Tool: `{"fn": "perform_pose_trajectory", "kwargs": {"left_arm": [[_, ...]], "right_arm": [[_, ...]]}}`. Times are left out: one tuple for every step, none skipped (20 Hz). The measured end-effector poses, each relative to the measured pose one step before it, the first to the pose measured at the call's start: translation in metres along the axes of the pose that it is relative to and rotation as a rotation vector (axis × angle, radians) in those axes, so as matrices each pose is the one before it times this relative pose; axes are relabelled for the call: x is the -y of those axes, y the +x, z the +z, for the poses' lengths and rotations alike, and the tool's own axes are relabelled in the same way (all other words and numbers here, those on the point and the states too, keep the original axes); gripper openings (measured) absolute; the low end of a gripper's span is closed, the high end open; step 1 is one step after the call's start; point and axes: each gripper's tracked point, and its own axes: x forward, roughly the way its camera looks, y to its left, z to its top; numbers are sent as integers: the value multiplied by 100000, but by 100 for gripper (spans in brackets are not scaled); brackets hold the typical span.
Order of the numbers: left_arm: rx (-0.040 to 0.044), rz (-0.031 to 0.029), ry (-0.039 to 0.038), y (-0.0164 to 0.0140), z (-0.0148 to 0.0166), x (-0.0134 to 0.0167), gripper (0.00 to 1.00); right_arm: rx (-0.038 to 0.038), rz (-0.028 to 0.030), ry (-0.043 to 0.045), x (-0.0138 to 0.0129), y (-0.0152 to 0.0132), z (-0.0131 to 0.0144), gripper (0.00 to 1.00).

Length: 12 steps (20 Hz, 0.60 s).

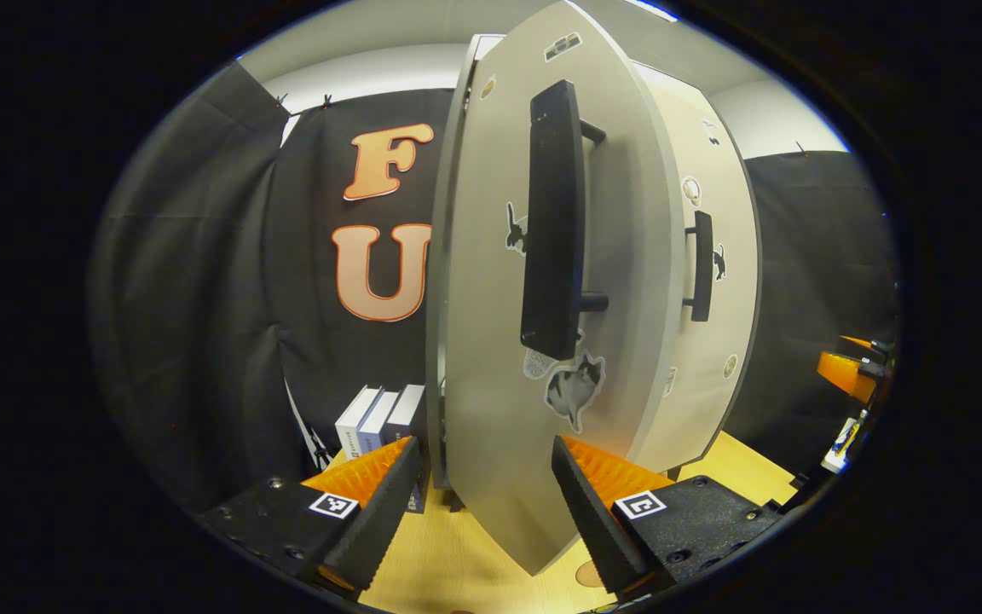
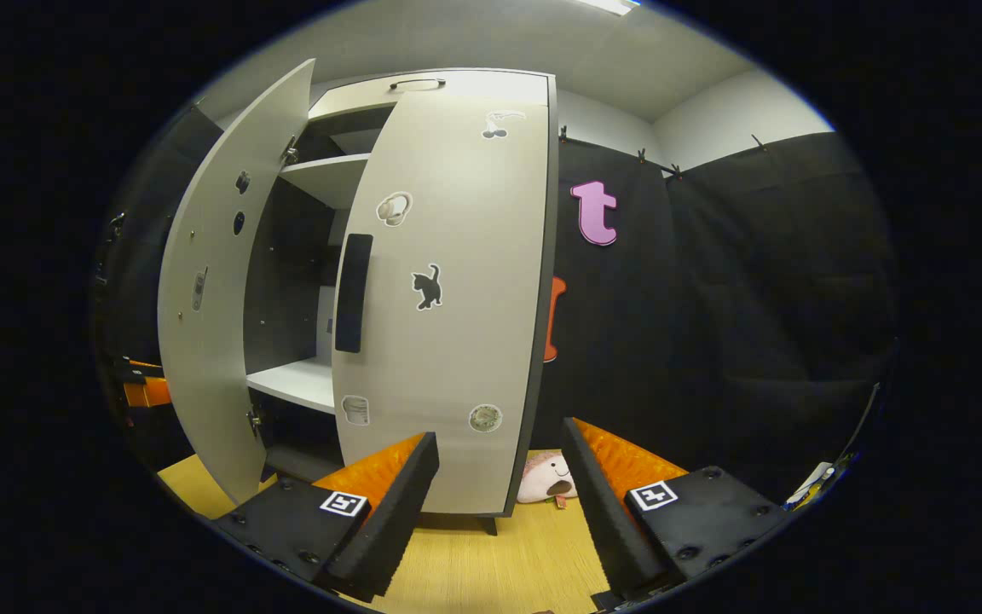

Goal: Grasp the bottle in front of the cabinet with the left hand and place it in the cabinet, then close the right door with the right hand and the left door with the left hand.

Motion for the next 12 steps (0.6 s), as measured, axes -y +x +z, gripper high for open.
{"fn": "perform_pose_trajectory", "kwargs": {"left_arm": [[61, -885, 290, 444, -46, 521, 94], [-112, -1145, -196, 409, 24, 737, 94], [-93, -1163, -603, 440, -70, 722, 94], [-270, -1581, -650, 671, -134, 869, 94], [-341, -1390, -135, 711, -202, 721, 94], [-178, -1002, 516, 808, 27, 766, 94], [235, -435, 906, 910, 145, 672, 95], [766, 32, 973, 1178, 244, 629, 95], [-231, 123, 163, 1326, -296, 367, 95], [-549, -520, -153, 1039, -59, 641, 95], [-351, 522, 517, 769, 92, 488, 95], [367, 519, 792, 627, 309, 307, 95]], "right_arm": [[350, -1070, -381, 642, -280, 72, 96], [398, -1257, -433, 606, -234, 119, 96], [453, -1139, -415, 659, -270, 63, 96], [447, -1305, -481, 691, -281, 96, 96], [234, -1266, -553, 560, 15, 36, 96], [189, -942, -543, 591, -120, 11, 96], [80, -889, -494, 469, -79, 59, 96], [95, -837, -457, 510, -161, -10, 96], [93, -709, -411, 448, -101, 25, 96], [498, -534, -314, 473, -156, 10, 96], [390, -757, -286, 376, -13, 10, 95], [56, -1004, -279, 520, -201, -151, 96]]}}
